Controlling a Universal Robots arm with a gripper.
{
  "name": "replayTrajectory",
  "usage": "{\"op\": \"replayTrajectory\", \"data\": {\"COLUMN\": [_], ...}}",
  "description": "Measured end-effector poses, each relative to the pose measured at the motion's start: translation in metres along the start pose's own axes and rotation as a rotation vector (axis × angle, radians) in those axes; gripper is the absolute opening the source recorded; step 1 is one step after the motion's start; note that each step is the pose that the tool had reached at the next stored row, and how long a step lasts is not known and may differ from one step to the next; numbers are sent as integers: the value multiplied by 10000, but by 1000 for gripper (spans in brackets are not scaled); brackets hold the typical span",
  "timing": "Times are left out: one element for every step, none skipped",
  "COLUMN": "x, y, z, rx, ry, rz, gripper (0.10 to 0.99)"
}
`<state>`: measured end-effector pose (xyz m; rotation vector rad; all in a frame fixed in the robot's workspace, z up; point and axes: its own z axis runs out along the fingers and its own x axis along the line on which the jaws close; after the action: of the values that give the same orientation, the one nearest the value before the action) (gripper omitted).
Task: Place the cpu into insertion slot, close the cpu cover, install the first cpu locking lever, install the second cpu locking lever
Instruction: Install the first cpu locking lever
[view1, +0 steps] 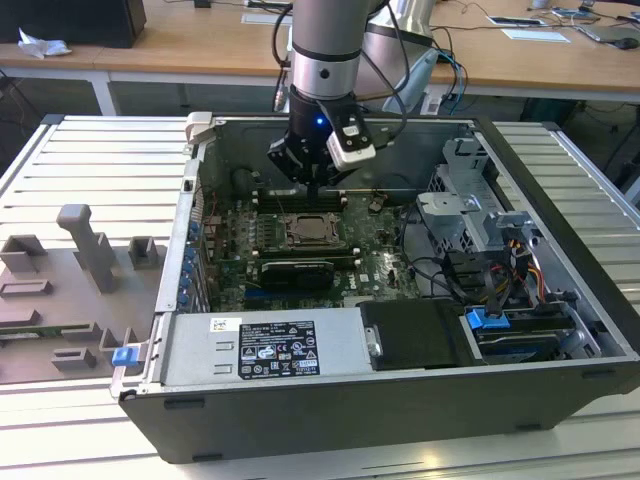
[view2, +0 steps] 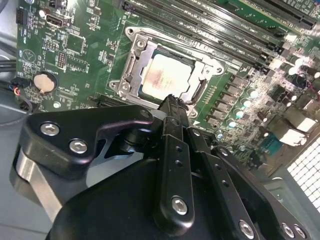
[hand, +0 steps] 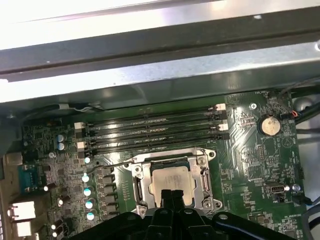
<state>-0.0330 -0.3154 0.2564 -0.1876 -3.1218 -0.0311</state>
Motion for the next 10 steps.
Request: {"op": "replayTrajectory", "data": {"x": [0, 0, 0, 0, 0, 0, 0, 0, 0, 0], "y": [0, 0, 0, 0, 0, 0, 0, 0, 0, 0], "z": [0, 0, 0, 0, 0, 0, 0, 0, 0, 0], "rx": [0, 1, 1, 4, 5, 6, 9, 13, 15, 16], "ry": [1, 3, 5, 8, 9, 11, 14, 19, 22, 24], "rz": [-75, -161, -225, -371, -450, -548, -730, -1003, -1138, -1206], "gripper": [106, 106, 106, 106, 106, 106, 106, 106, 106, 106]}}
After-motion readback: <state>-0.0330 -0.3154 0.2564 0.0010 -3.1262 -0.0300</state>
